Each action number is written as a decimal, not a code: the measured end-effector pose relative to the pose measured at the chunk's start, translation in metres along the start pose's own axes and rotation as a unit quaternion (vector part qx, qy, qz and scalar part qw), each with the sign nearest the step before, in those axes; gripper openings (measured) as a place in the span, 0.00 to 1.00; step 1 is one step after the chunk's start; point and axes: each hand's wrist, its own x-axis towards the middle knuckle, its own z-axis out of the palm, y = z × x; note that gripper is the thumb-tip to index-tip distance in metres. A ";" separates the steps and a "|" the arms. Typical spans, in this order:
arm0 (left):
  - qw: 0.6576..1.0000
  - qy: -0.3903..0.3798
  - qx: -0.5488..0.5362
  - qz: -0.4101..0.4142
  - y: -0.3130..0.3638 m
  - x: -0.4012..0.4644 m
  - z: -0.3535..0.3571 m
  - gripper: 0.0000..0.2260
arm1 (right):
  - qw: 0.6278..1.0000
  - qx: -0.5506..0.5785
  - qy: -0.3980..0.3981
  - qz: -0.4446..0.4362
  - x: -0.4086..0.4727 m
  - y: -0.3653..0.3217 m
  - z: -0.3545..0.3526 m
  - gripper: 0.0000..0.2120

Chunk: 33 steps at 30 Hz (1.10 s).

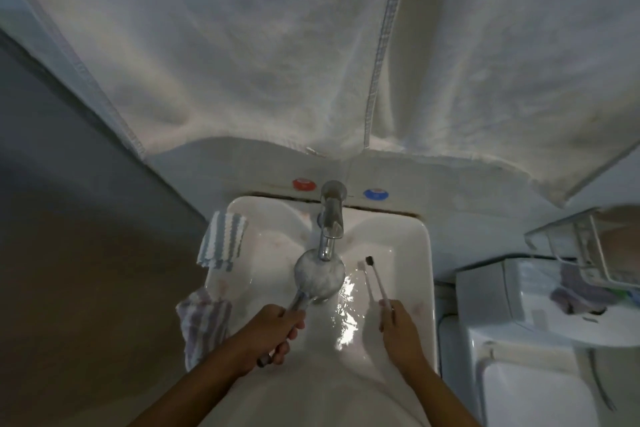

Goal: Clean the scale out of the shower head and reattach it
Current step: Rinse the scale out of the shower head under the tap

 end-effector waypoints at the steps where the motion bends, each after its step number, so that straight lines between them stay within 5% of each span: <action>1: 1.000 0.002 0.019 0.003 0.000 0.000 0.000 0.15 | 1.000 0.014 0.007 -0.017 -0.005 -0.006 -0.005 0.11; 8: 0.990 0.023 0.128 0.045 -0.002 0.001 -0.006 0.11 | 0.989 0.077 0.015 -0.125 -0.024 -0.037 -0.014 0.13; 27: 0.929 0.050 0.330 0.160 0.004 0.016 -0.006 0.11 | 0.958 -0.076 -0.045 -0.271 -0.028 -0.070 0.002 0.21; 33: 0.908 0.055 0.372 0.186 -0.007 0.020 -0.010 0.11 | 0.962 -0.098 0.018 -0.254 -0.024 -0.068 0.000 0.22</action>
